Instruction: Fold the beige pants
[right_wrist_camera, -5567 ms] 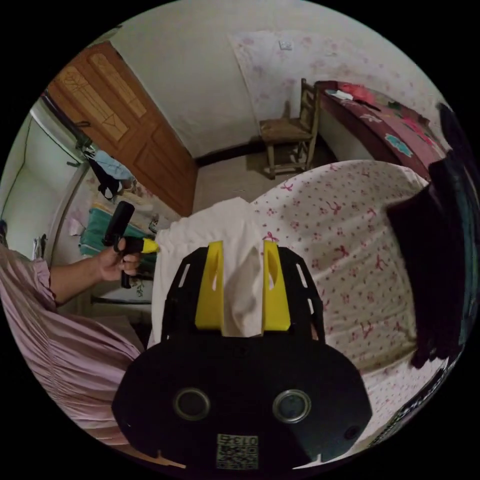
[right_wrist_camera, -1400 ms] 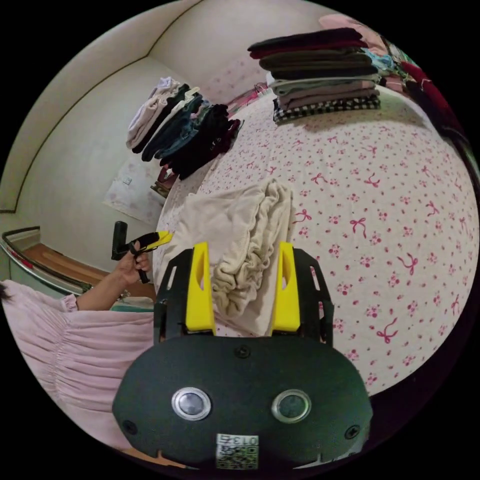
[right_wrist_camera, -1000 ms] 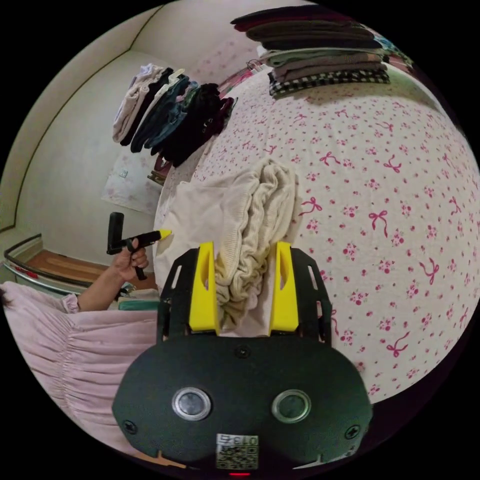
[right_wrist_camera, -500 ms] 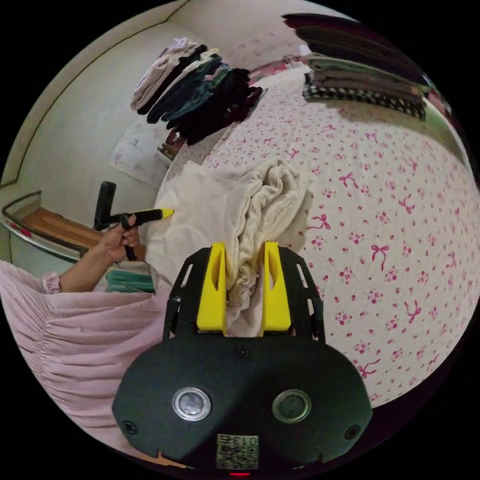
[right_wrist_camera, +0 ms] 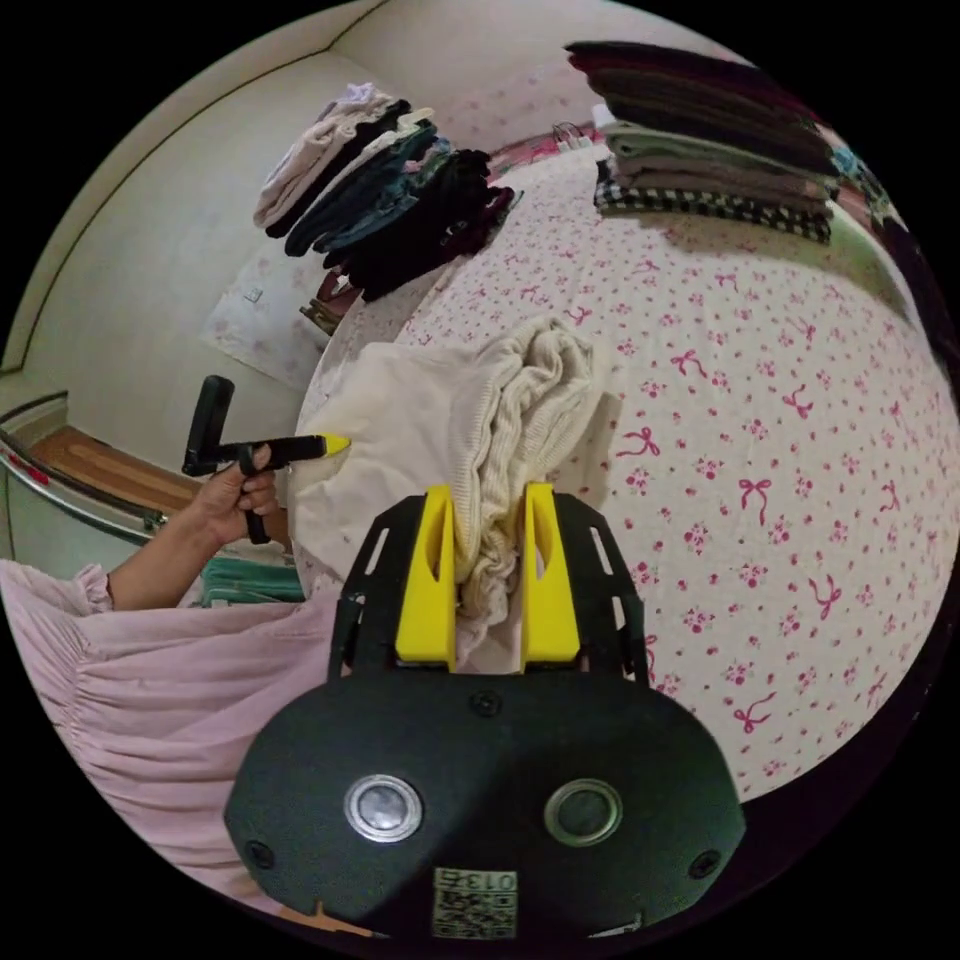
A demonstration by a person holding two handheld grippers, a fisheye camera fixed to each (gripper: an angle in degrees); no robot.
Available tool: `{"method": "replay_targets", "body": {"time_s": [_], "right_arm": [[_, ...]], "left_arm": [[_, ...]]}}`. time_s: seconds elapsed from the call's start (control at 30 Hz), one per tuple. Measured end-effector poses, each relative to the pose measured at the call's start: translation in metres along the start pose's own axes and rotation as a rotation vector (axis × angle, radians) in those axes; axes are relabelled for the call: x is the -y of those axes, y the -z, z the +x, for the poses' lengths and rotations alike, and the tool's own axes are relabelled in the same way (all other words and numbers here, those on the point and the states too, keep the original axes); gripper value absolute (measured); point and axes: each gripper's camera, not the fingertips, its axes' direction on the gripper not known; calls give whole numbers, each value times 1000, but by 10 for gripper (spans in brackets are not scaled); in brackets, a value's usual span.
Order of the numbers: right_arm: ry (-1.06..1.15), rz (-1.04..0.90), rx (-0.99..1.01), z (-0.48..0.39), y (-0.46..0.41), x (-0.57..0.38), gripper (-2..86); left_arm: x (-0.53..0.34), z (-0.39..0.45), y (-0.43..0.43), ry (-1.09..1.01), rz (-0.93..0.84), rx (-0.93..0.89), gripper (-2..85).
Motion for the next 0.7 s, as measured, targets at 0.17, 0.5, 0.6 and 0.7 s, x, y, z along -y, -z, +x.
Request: {"method": "replay_targets", "body": {"time_s": [0.17,0.5,0.6,0.7], "right_arm": [[146,86,-99,-44,51,-12,101],[145,229,-240,-19,179,-53,102],[130,259,-280,6,215,-59,102],[107,289,-315,44,255,-61,102]], "left_arm": [[-11,67,10,-238,89,-46,67],[2,155,-33,-389,136,-223,68],[23,199,-65,-456,115,-238,67],[51,247,-106,-504,102,-267,67]]}}
